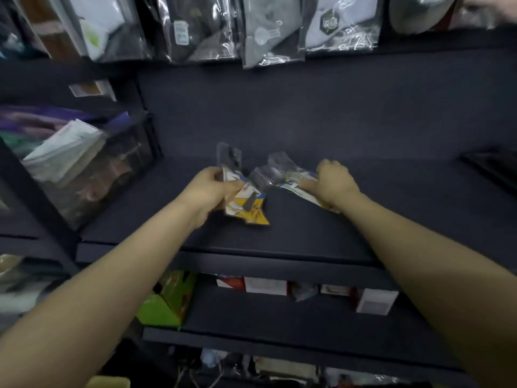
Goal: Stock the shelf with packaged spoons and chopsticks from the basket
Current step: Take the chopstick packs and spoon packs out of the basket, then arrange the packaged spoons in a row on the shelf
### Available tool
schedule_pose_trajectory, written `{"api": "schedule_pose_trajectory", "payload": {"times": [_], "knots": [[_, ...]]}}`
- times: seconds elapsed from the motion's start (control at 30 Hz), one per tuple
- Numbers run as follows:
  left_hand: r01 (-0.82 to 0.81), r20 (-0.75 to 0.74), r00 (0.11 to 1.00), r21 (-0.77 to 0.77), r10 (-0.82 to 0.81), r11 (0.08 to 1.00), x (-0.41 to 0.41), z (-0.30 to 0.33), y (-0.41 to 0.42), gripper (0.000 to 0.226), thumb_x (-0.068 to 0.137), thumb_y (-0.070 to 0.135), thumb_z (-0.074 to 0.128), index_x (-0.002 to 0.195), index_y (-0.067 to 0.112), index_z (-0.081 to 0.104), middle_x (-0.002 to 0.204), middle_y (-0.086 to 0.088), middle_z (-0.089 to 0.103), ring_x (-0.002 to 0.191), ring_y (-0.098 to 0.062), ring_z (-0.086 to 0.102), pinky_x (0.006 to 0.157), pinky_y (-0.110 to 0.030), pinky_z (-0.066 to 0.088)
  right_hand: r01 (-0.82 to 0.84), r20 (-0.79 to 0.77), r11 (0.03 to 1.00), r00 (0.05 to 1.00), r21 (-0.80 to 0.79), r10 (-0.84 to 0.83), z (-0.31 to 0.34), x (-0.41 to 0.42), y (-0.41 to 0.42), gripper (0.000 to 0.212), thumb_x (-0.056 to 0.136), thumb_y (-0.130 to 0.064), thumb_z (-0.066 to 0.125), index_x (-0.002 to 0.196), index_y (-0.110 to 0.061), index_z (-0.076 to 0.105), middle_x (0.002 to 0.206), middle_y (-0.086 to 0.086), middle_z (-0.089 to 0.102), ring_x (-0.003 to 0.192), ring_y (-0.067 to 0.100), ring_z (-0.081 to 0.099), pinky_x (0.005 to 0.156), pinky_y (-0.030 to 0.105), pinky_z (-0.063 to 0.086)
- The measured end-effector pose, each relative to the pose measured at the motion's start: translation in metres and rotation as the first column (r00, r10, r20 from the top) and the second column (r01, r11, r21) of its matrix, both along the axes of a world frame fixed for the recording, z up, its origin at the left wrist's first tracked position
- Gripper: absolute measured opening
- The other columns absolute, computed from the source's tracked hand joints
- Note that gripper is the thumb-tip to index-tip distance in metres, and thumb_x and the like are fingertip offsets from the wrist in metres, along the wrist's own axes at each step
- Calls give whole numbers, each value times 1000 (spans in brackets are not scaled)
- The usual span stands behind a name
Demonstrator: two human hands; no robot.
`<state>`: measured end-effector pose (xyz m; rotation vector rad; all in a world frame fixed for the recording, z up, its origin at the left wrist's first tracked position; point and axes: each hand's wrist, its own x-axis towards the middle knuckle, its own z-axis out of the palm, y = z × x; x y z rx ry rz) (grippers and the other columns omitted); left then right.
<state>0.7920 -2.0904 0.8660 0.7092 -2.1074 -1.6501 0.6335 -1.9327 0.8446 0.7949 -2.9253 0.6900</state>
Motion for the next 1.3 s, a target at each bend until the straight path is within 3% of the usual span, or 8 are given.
{"api": "schedule_pose_trajectory", "payload": {"times": [0.17, 0.3, 0.43, 0.53, 0.7, 0.97, 1.17, 1.3], "knots": [[127, -109, 988, 134, -113, 983, -19, -13, 14, 22, 83, -9, 53, 99, 5, 50, 88, -9, 63, 85, -22, 61, 84, -32, 51, -58, -58, 997, 997, -47, 55, -1, 20, 17, 36, 95, -26, 44, 123, -3, 51, 127, 21, 51, 118, 37, 47, 98, 43, 42], [185, 130, 978, -205, -161, 961, -16, -19, 35, 9, 83, 4, 60, 85, 13, 58, 81, 1, 55, 83, -17, 52, 70, -15, 41, -169, -119, 986, 979, 4, 168, 7, 46, 38, 37, 96, -22, 45, 127, -5, 51, 132, 16, 52, 123, 32, 47, 102, 39, 40], [222, 256, 959, -397, -125, 891, 10, -20, 49, 48, 83, 26, 63, 128, 12, 51, 126, -6, 54, 119, -23, 49, 92, -23, 36, -269, -187, 963, 946, -3, 264, 10, 84, 52, 37, 93, -22, 50, 126, -6, 54, 133, 14, 55, 126, 31, 47, 103, 37, 38], [87, 62, 996, -556, -63, 827, 53, -28, 54, 50, 86, 21, 58, 133, 11, 44, 139, -8, 47, 128, -21, 43, 99, -22, 32, -384, -205, 923, 907, -36, 369, 3, 125, 60, 41, 94, -25, 50, 131, -7, 51, 138, 13, 52, 130, 29, 44, 106, 36, 35], [-117, -198, 980, -691, -32, 714, 164, -78, 58, 35, 85, 14, 48, 119, 8, 55, 114, 2, 49, 106, 3, 42, 90, -1, 31, -587, -176, 806, 803, -77, 569, -37, 197, 58, 47, 90, -30, 45, 131, -8, 52, 145, 9, 45, 140, 25, 33, 115, 32, 21], [-100, 136, 962, -635, 239, 766, 330, -185, 7, 26, 90, 8, 49, 115, 9, 57, 110, 5, 46, 80, -12, 56, 67, -20, 43, -788, 208, 612, 611, 65, 764, -141, 291, -1, 34, 94, -26, 49, 124, -11, 57, 144, 6, 44, 138, 21, 33, 113, 29, 27], [-144, 394, 830, -531, 394, 835, 418, -255, -76, 30, 88, 8, 51, 119, 7, 55, 113, -10, 51, 88, -28, 58, 73, -35, 46, -815, 465, 576, 534, 61, 706, -203, 358, -88, 24, 94, -22, 48, 107, -5, 60, 107, 8, 57, 100, 24, 53, 83, 30, 39], [61, 583, 771, -467, 255, 882, 470, -305, -154, 44, 82, 18, 63, 124, 10, 51, 124, -14, 51, 106, -33, 57, 84, -37, 48, -777, 582, 624, 546, 82, 603, -251, 398, -165, 45, 98, -25, 44, 140, -10, 38, 143, 6, 44, 128, 22, 45, 98, 27, 39]]}}
